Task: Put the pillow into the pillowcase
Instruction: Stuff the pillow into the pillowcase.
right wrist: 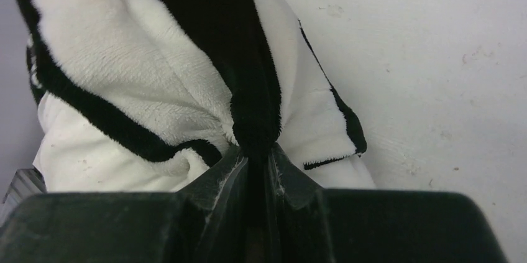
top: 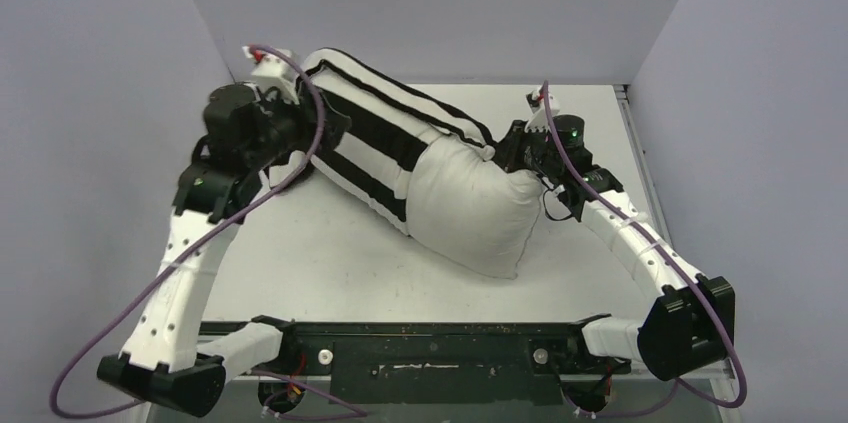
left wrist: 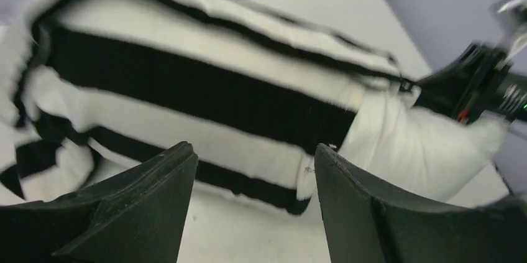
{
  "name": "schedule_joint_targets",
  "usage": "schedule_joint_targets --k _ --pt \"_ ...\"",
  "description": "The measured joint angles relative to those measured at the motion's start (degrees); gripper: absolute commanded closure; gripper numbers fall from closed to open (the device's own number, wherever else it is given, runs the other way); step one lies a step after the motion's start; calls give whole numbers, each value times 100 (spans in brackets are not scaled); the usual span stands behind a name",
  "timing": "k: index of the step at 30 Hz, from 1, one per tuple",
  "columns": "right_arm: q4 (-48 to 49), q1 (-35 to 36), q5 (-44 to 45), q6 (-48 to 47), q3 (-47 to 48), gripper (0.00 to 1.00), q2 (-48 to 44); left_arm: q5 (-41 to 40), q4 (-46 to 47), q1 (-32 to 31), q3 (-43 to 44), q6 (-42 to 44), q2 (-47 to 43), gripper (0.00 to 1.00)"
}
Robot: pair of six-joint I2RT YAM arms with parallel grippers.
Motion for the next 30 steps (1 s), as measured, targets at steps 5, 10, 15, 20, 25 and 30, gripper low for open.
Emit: schedule_joint_targets --k 5,10,15,20,25,30 --pt "448 -94 -214 118 -151 100 9 232 485 -638 -1473 -57 575 34" --pt "417 -79 -422 103 -149 96 31 120 1248 -1279 -2024 -52 866 34" --pt "417 -68 -446 87 -153 95 28 -190 2275 -1443 -2028 76 1117 33" --pt "490 -68 -446 79 -227 95 26 -431 2822 -1777 -2015 365 1480 43" --pt "592 -72 -426 101 -326 96 24 -876 2916 -2085 -1790 750 1921 92" --pt "870 -105 -354 365 -610 97 2 -2002 2492 -2983 -1134 1222 2065 94"
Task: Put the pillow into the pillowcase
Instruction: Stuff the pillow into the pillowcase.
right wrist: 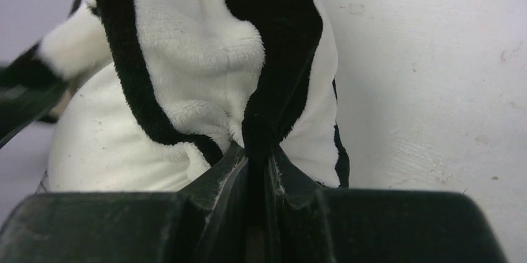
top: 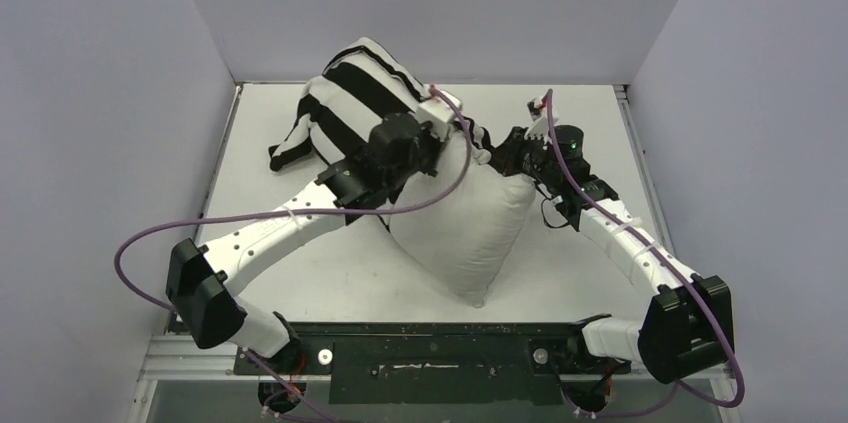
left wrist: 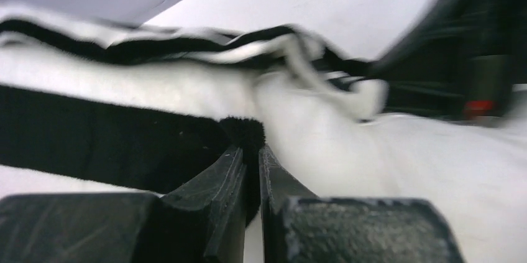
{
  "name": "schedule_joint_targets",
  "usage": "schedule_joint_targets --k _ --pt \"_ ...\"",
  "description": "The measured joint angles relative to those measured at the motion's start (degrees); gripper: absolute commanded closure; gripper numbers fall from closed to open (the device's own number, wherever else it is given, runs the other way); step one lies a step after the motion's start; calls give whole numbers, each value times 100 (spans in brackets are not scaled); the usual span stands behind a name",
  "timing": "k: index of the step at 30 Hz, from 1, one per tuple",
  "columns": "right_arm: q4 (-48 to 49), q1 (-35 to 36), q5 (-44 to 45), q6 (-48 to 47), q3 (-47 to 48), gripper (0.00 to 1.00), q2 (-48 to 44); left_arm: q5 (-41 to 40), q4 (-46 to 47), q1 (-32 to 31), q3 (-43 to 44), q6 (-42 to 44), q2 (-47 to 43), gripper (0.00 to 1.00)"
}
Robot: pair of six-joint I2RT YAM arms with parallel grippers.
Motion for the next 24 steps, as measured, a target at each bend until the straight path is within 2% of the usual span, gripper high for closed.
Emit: schedule_joint_targets --k 2,5,9,11,13,14,17,19,21,24 --pt "181 0 66 205 -188 97 -2 -420 -116 -673 278 131 0 100" --pt "315 0 203 533 -452 98 -4 -833 -179 -1429 337 133 0 100" --pt "573 7 483 929 -813 98 -17 -848 153 -1613 -240 -118 31 100" --pt "721 15 632 1073 -931 95 -17 -844 286 -1587 -479 -212 101 100" --pt "802 22 791 1154 -1036 82 -17 -743 422 -1530 -605 -291 160 100" --pt "791 24 855 1154 -1047 72 -17 -656 505 -1471 -621 -348 162 98" --pt "584 26 1075 1014 -920 40 -17 -214 717 -1064 -599 -564 162 78" --pt "160 26 1266 776 -608 25 -22 122 706 -678 -516 -717 175 66" --pt "-243 24 1405 516 -254 19 -85 317 601 -339 -275 -820 232 61" --pt "-774 -13 1453 164 160 18 -407 413 291 -122 249 -872 260 57"
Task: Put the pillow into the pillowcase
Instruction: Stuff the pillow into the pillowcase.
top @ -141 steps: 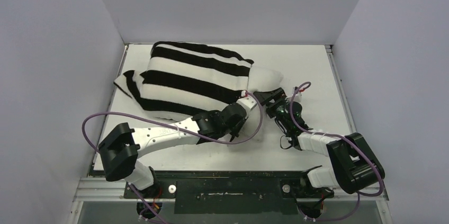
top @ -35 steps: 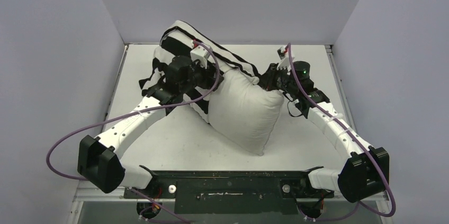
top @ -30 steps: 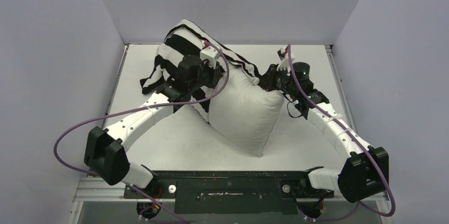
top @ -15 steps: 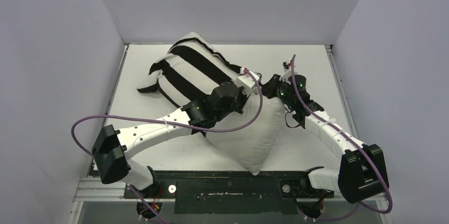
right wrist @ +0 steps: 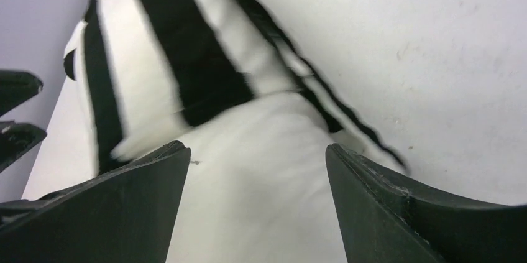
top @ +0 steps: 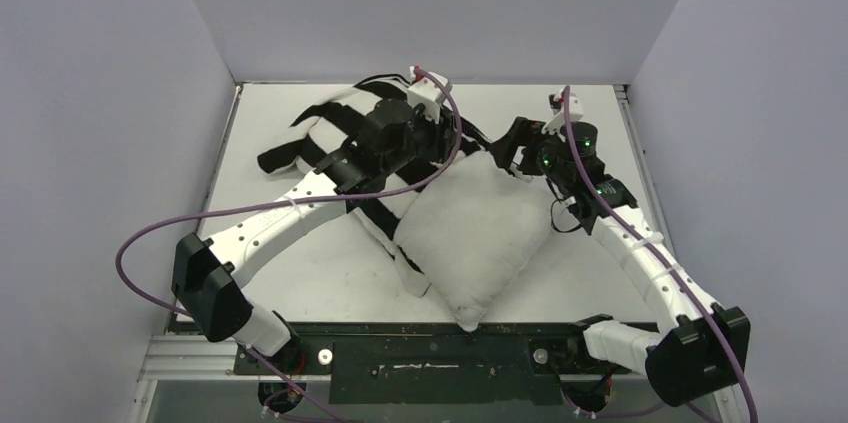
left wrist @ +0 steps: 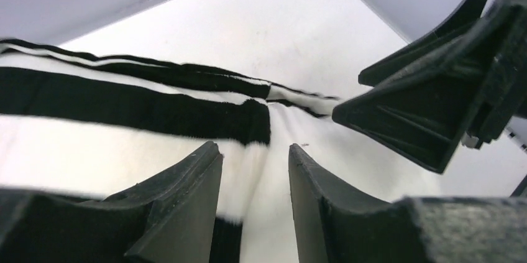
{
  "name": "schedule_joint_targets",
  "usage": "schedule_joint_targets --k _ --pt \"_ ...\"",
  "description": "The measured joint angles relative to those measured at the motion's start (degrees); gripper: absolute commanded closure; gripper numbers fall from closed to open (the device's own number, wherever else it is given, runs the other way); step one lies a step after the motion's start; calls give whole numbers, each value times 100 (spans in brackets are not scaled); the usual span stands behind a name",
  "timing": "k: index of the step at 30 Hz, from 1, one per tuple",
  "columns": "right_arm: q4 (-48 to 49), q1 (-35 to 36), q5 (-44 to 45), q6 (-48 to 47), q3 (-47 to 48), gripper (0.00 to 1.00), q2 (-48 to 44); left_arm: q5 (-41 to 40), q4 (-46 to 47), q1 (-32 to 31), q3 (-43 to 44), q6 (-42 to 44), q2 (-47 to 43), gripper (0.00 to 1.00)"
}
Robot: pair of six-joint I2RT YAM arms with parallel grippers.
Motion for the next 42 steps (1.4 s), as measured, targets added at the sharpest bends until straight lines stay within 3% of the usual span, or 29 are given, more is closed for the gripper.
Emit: schedule_joint_targets --k 5,13,15,16,18,19,21,25,26,30,35,42 --pt "-461 -48 -125 -341 389 14 -520 42 -382 2 415 -103 -177 50" --pt "-562 83 -599 -380 -9 4 -461 92 -476 92 -326 -216 -337 42" --pt "-551 332 -490 -328 -197 6 -365 103 -413 116 -452 -216 -133 50" --pt "-461 520 -404 -275 -343 9 -313 109 -345 122 -540 -216 -37 61" --pt "-72 789 -317 -118 -697 17 -160 133 -203 125 -763 -243 151 93" --pt "269 863 -310 -2 -925 25 -61 164 -179 125 -839 -214 269 100" --pt "831 905 -251 208 -1276 44 160 223 -151 127 -837 -214 474 100" --pt "2044 883 -46 688 -1641 94 625 400 -352 125 -323 -140 728 100" --pt "2321 885 -13 826 -1690 100 673 428 -474 109 -81 -125 750 100" --pt "3399 885 286 1462 -1993 100 713 382 -621 -83 597 -149 719 100" --pt "4288 931 861 2411 -2339 100 807 114 -835 -634 568 -323 654 100" --pt "5779 1117 1838 3727 -2780 100 1508 57 308 -911 -1036 -1034 474 100"
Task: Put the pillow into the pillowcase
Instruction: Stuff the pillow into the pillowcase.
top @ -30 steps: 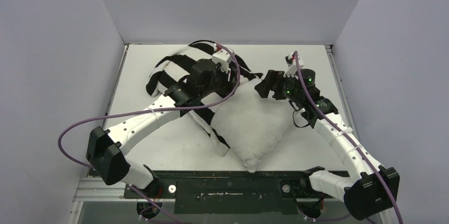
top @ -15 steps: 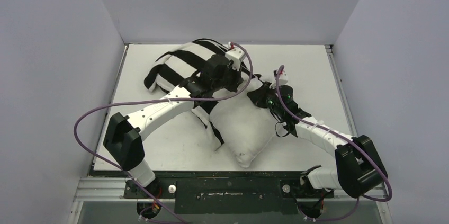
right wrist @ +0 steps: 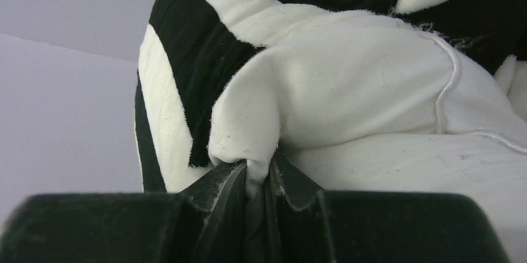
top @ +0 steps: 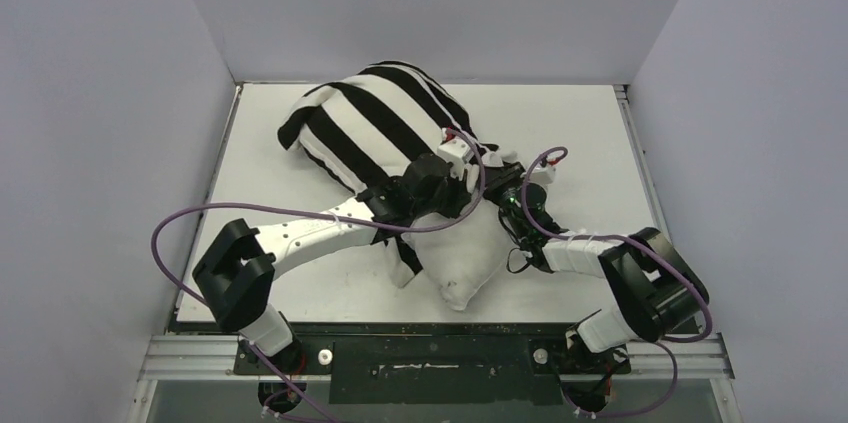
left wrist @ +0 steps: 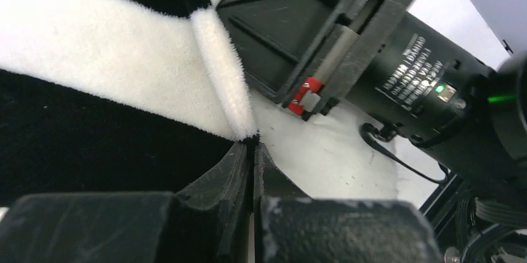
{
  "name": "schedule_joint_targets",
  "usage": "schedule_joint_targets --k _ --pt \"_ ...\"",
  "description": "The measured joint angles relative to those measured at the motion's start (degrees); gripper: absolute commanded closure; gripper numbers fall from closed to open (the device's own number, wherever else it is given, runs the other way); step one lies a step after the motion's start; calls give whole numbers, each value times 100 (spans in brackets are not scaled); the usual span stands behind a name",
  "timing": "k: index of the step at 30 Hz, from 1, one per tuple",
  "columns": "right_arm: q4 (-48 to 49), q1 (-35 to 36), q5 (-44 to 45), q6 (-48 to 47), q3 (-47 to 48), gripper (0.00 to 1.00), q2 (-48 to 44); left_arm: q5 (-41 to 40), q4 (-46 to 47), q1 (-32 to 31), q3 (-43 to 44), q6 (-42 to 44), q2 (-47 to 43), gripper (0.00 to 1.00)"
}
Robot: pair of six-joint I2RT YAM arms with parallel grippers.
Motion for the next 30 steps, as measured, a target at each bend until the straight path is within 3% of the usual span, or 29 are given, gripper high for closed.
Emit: schedule_joint_targets --k 3,6,8,13,18,23,30 --pt "282 59 155 339 20 100 275 81 175 210 -153 -127 28 98" --pt "155 59 221 402 243 73 280 439 177 741 83 -131 31 75" --pt "-118 31 151 262 446 54 197 726 -33 1180 363 -103 31 66" --pt "-1307 -214 -352 -599 584 43 -699 992 -647 1764 833 28 -267 62" --pt "-3104 -256 -861 -1996 1029 29 -1725 1207 -1228 2177 697 55 -1333 59" --pt "-4682 645 -918 -3418 1969 18 -2022 1252 -1408 2640 -157 2 -2507 57" --pt "-5652 2588 35 -4760 3091 6 -1381 2151 -1311 3595 -1534 -431 -2693 54"
